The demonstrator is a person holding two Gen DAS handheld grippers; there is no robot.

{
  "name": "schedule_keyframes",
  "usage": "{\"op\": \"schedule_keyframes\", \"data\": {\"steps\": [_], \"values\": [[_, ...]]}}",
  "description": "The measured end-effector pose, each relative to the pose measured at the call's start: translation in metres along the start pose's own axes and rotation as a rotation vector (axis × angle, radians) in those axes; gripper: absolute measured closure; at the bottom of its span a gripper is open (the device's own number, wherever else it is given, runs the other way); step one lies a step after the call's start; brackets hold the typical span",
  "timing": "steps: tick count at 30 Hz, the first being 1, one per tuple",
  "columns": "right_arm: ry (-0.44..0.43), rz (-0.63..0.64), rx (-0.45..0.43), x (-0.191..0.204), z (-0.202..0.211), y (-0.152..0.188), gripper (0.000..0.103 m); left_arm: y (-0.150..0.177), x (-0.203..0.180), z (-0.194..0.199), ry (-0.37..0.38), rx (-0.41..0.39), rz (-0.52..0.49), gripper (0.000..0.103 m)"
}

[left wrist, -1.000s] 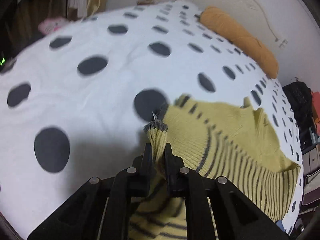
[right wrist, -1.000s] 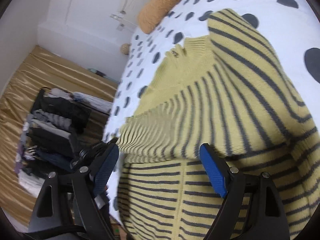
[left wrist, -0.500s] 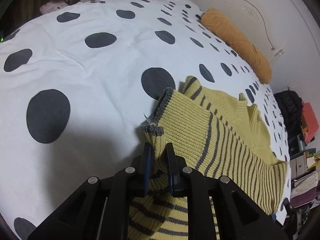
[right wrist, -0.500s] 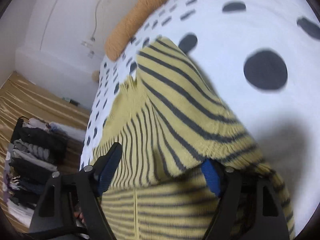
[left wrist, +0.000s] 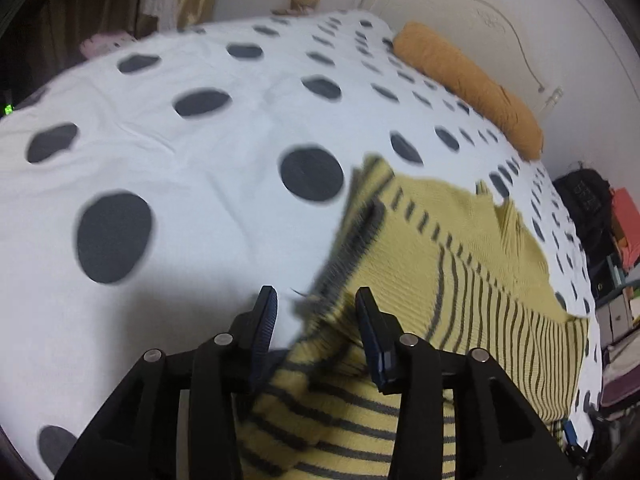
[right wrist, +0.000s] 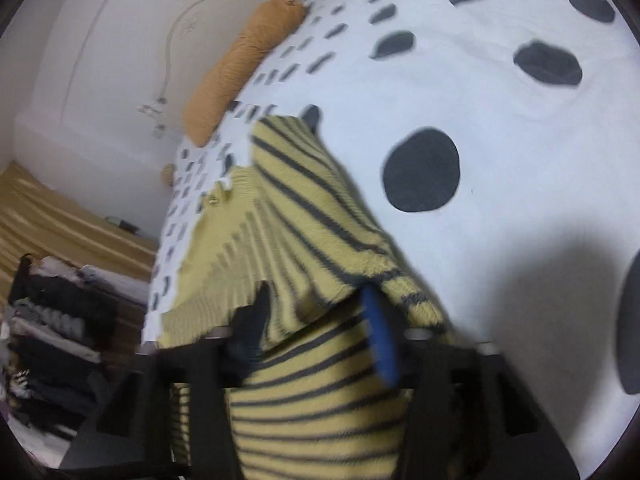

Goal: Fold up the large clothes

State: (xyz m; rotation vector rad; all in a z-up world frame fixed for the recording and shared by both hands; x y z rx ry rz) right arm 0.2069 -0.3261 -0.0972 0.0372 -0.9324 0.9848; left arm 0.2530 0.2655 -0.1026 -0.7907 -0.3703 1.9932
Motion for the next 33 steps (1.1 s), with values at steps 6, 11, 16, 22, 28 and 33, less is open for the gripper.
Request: {"op": "schedule_keyframes", "data": {"steps": [6,11,16,22,28,33], "values": [[0.127,0.276,-0.064,0.047,0.002,-0.076,0.012,-0.037,-0.012,-0.004,0.097,0.031,-0.014,0.048],[0.088,0.308,0.165,0.059,-0.093,-0.118,0.018,-0.04,-0.032,-0.026,0.109,0.07,-0.051,0.048],[0.209,0.332,0.321,0.039,-0.146,-0.102,0.088,-0.031,-0.04,-0.05,0.085,0.11,-0.092,0.046],[0.241,0.283,0.289,0.008,-0.126,-0.121,0.091,-0.019,-0.041,-0.072,0.071,0.134,-0.111,0.038],[0.274,0.315,0.251,0.012,-0.131,-0.119,0.08,-0.027,-0.037,-0.075,0.028,0.127,-0.111,0.045],[0.303,0.344,0.094,0.033,-0.081,-0.126,0.038,-0.058,-0.039,-0.048,0.02,0.068,-0.115,0.061]]}}
Point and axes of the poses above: each gripper's, at about its wrist camera, not at the fingertips, and z roughly against the way its jaws point, x to its left, y to its underside, the point moved 4 cm from there along -z, roughly the way its jaws point, and after that the axes turned 4 degrees about y, right-handed, at the moved point
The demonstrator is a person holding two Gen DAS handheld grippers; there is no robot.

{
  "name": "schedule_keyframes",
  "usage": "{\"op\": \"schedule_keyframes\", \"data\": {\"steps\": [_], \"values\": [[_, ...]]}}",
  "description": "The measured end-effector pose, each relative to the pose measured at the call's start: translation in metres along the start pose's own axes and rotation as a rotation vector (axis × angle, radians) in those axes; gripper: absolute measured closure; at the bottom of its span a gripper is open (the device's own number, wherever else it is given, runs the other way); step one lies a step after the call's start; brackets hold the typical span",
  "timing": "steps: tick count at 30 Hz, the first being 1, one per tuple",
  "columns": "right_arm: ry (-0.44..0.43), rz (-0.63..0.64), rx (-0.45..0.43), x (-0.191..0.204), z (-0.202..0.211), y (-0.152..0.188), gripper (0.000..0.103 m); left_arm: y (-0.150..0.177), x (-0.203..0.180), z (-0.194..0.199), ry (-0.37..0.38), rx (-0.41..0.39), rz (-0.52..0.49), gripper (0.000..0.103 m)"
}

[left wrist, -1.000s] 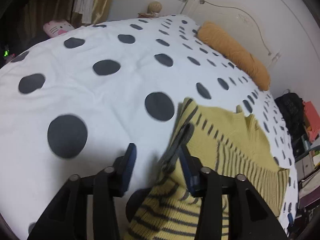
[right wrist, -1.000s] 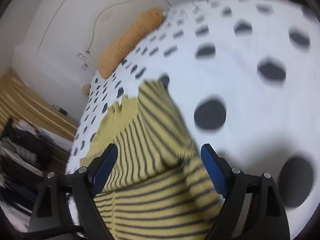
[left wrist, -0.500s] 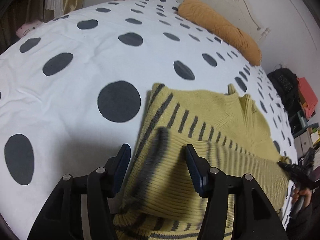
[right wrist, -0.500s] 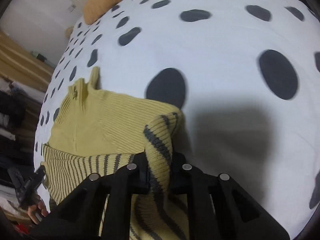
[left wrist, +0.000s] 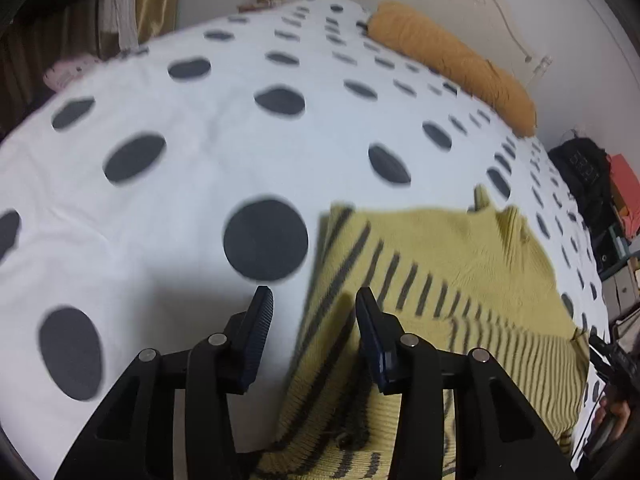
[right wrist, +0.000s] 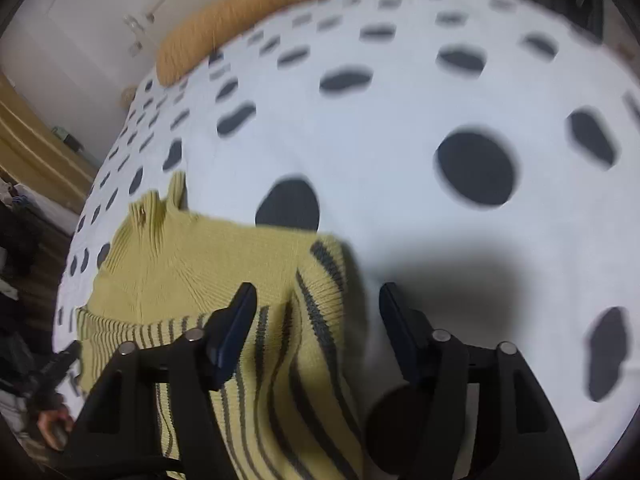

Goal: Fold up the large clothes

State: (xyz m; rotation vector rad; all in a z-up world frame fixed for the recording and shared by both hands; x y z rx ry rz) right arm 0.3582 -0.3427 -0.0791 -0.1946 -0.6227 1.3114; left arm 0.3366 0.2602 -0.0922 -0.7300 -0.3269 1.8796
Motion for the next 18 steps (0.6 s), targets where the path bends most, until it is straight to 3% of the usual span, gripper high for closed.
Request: {"op": "schedule_keyframes", "data": {"steps": [2,3,5,7,9,10,12,13,15,18], "values": [[0.007,0.046,-0.087,0.012,0.03,0.001,0.038,-0.007,-0.013,0.009,0.041,-0.005,-0.025,0.061],[-0.063,0.058,-0.087,0.022,0.04,0.007,0.038,-0.005,-0.023,0.008,0.082,0.011,-0.041,0.06],[-0.199,0.065,-0.036,0.044,0.044,0.023,0.038,0.007,-0.043,0.0,0.156,0.068,-0.064,0.06],[-0.272,0.078,0.047,0.061,0.038,0.049,0.039,0.024,-0.055,-0.015,0.125,0.107,-0.118,0.06],[-0.242,0.084,0.117,0.06,0.019,0.068,0.039,0.037,-0.049,-0.031,0.039,0.129,-0.146,0.059],[-0.206,0.084,0.138,0.056,0.008,0.074,0.044,0.041,-0.043,-0.037,0.01,0.12,-0.147,0.057],[-0.15,0.084,0.156,0.042,-0.011,0.081,0.069,0.043,-0.036,-0.04,0.04,0.117,-0.128,0.057],[-0.114,0.084,0.148,0.035,-0.012,0.08,0.091,0.042,-0.036,-0.038,0.041,0.117,-0.126,0.057],[-0.133,0.051,0.127,0.029,0.0,0.078,0.093,0.043,-0.038,-0.027,0.015,0.11,-0.137,0.057],[-0.118,0.09,0.038,0.032,0.045,0.086,0.079,0.051,-0.04,0.009,0.028,0.069,-0.141,0.056]]}}
Point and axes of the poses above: each gripper's, at about its wrist camera, not at the fingertips, and z roughly against the way its jaws point, x to its left, y to its underside, the point moved 4 cm from there along -z, roughly the way its jaws point, and after that the axes turned 4 degrees about y, right-handed, at the moved point
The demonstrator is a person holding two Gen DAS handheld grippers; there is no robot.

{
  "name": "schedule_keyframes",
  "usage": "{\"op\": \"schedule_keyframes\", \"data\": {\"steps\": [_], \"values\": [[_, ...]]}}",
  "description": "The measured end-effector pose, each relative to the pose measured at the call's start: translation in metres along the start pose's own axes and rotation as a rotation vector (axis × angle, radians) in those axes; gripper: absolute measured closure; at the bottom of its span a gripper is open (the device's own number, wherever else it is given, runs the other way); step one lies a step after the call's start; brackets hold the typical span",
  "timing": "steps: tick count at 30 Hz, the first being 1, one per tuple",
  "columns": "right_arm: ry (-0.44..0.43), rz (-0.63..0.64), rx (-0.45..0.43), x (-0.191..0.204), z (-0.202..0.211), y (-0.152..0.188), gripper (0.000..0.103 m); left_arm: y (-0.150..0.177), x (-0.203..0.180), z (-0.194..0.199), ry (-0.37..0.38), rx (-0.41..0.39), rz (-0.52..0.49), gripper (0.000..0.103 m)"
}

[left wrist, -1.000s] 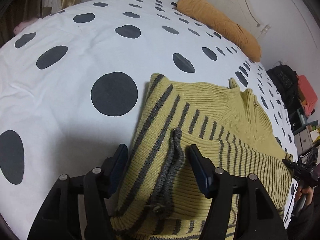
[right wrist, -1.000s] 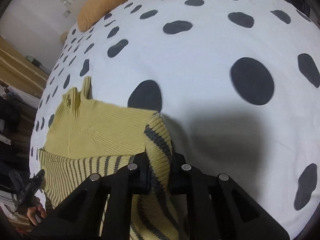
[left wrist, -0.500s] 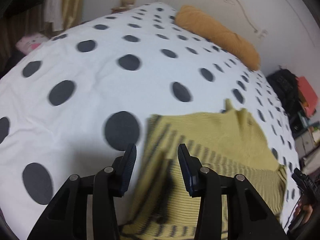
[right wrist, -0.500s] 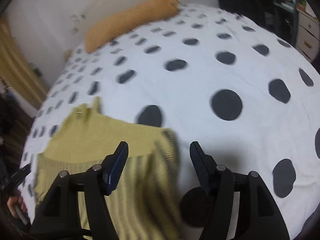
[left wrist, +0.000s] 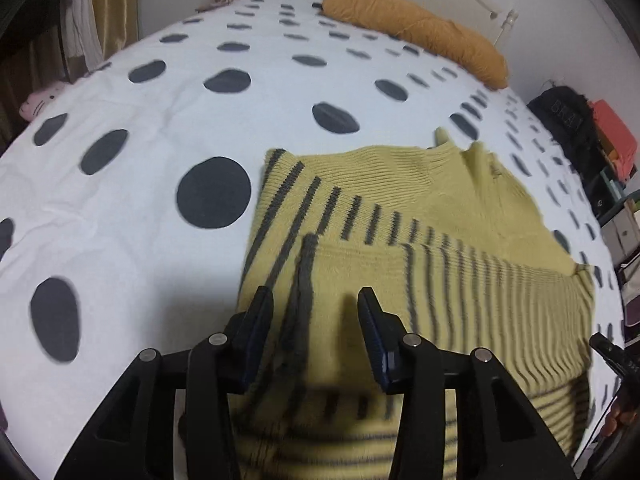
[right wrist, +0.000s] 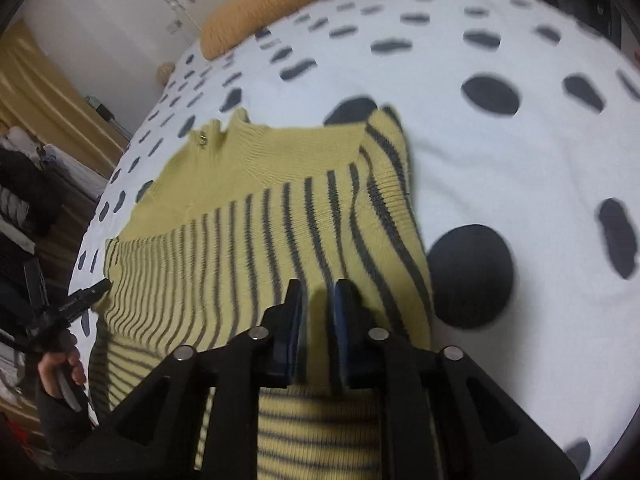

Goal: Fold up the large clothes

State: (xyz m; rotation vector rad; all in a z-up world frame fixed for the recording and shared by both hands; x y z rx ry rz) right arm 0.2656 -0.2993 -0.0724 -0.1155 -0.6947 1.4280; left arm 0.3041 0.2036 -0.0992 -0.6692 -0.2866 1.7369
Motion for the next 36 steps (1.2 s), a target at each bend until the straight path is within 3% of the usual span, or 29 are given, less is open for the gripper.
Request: {"op": "schedule_keyframes", "data": {"steps": [2,4,7,9,11,13,15,18,20,22,27,31,34,36], "values": [[-0.03,0.038,-0.038,0.009,0.026,0.014,0.049,0.017,-0.004,0.02,0.05,-0.014,0.013,0.035],[-0.045,0.055,-0.043,0.022,0.038,0.027,0.039,0.032,-0.013,0.022,0.053,-0.005,-0.035,0.034],[-0.062,0.032,0.01,0.025,0.017,0.041,0.04,0.049,-0.012,0.005,-0.014,0.044,-0.055,0.034],[0.0,0.006,0.077,0.013,-0.007,0.051,0.043,0.056,-0.005,-0.002,-0.062,0.034,-0.058,0.034],[0.099,0.005,0.112,-0.003,-0.026,0.06,0.068,0.061,0.001,-0.003,-0.085,0.027,-0.058,0.033],[0.095,0.001,0.093,-0.014,-0.028,0.061,0.074,0.067,0.003,0.004,-0.114,0.049,-0.024,0.036],[0.079,-0.041,0.075,-0.017,-0.01,0.062,0.074,0.074,-0.001,0.019,-0.081,0.051,-0.016,0.036],[0.075,-0.004,0.053,-0.006,0.02,0.076,0.071,0.094,-0.004,0.046,-0.064,0.027,-0.036,0.034],[0.039,-0.005,0.078,-0.004,0.032,0.093,0.064,0.111,0.005,0.054,-0.047,0.057,-0.003,0.034],[0.076,-0.014,0.125,-0.014,0.033,0.116,0.059,0.13,0.021,0.049,-0.072,0.101,0.025,0.035],[0.073,-0.066,0.074,-0.029,0.056,0.134,0.061,0.153,0.029,0.078,-0.067,0.075,0.009,0.037],[0.129,-0.04,0.05,-0.031,0.084,0.161,0.035,0.176,0.045,0.109,-0.082,0.052,0.028,0.036],[0.155,-0.064,0.106,-0.052,0.092,0.196,0.034,0.199,0.071,0.118,-0.067,0.084,0.096,0.035],[0.092,-0.084,0.138,-0.066,0.096,0.215,0.033,0.213,0.083,0.121,-0.02,0.09,0.135,0.035]]}}
Point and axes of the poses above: each gripper's, at about its wrist camera, not at the fingertips, and z roughly against the way its jaws point, x to its left, y to its underside, the point moved 4 cm from there along -z, roughly the way its jaws point, and after that the axes turned 4 degrees about y, right-handed, at the moved point
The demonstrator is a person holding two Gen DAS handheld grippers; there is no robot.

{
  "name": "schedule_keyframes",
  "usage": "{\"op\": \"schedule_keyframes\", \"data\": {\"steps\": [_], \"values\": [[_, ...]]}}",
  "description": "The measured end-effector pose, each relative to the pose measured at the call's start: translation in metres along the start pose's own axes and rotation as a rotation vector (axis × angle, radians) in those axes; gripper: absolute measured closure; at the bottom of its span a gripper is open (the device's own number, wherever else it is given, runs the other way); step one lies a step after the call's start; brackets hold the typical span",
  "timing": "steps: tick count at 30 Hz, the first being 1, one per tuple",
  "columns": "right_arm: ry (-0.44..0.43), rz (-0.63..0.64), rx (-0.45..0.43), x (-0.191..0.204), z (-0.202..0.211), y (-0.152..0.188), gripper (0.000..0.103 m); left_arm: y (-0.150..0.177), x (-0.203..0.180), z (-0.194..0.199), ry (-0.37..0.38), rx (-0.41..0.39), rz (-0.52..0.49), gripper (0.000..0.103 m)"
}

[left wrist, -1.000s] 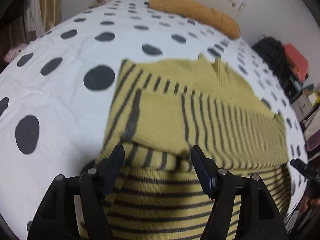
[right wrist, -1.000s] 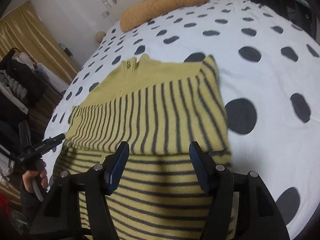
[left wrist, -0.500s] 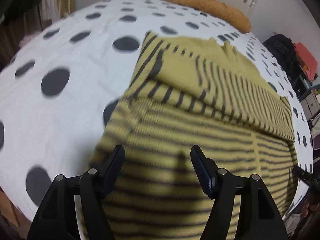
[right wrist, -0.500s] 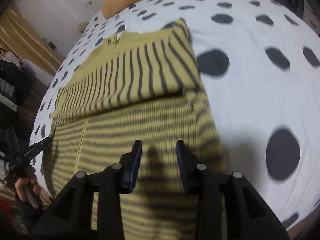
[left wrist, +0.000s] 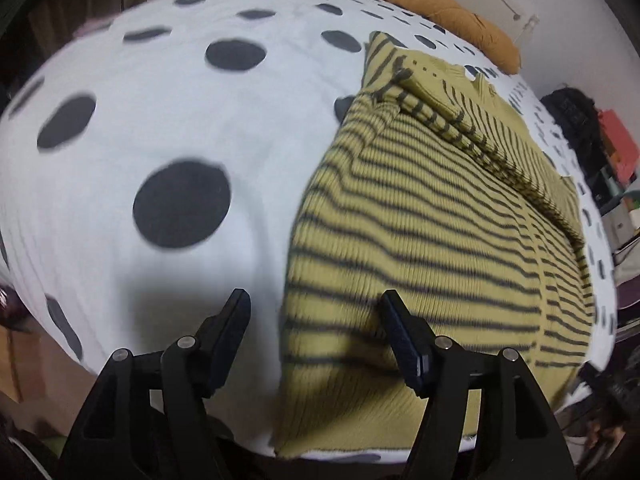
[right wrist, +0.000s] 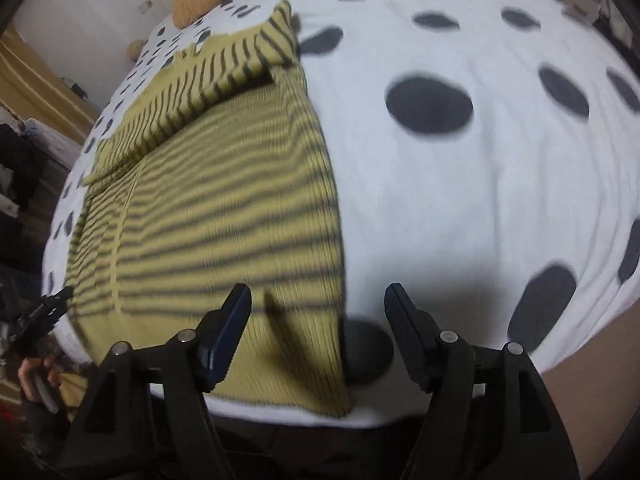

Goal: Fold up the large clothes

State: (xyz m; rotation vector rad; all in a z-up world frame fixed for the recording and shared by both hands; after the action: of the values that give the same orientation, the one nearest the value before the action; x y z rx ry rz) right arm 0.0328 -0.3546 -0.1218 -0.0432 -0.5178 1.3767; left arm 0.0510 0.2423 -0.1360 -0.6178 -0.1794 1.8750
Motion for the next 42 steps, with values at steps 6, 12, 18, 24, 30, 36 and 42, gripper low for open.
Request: {"op": "schedule_keyframes", "data": {"steps": [6,12,18,24,30,36,42], "values": [[-0.146,-0.02,0.063,-0.012,-0.021,0.042,0.033,0.026,0.008,-0.001,-0.006,0.03,-0.022,0.028],[-0.275,0.036,0.098,0.009,-0.048,0.058,0.033,0.045,0.01,-0.007,0.049,0.04,0.001,0.023],[-0.367,0.104,0.081,0.023,-0.042,0.063,0.065,0.056,0.013,-0.007,0.16,0.089,-0.008,0.056],[-0.428,0.109,0.044,0.034,-0.04,0.06,0.069,0.063,0.006,-0.01,0.197,0.093,-0.034,0.079],[-0.366,0.098,0.064,0.015,-0.047,0.063,0.061,0.059,0.008,-0.019,0.229,0.121,0.001,0.058],[-0.334,0.148,0.106,0.035,-0.047,0.067,0.079,0.076,-0.008,-0.018,0.028,0.14,-0.103,0.095],[-0.333,0.139,0.115,0.039,-0.044,0.074,0.085,0.088,-0.023,-0.006,-0.094,0.083,-0.178,0.096]]}}
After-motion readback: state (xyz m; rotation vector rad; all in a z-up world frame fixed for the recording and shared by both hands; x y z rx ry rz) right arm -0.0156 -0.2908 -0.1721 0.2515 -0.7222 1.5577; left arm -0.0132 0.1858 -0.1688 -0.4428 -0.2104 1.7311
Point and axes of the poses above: each gripper's, at about its wrist camera, not at the fingertips, and z roughly against the way its jaws point, x to its left, y to its underside, the point moved 4 cm from there along -z, roughly the way its jaws point, and after that the axes turned 4 degrees about y, right-handed, at the moved point
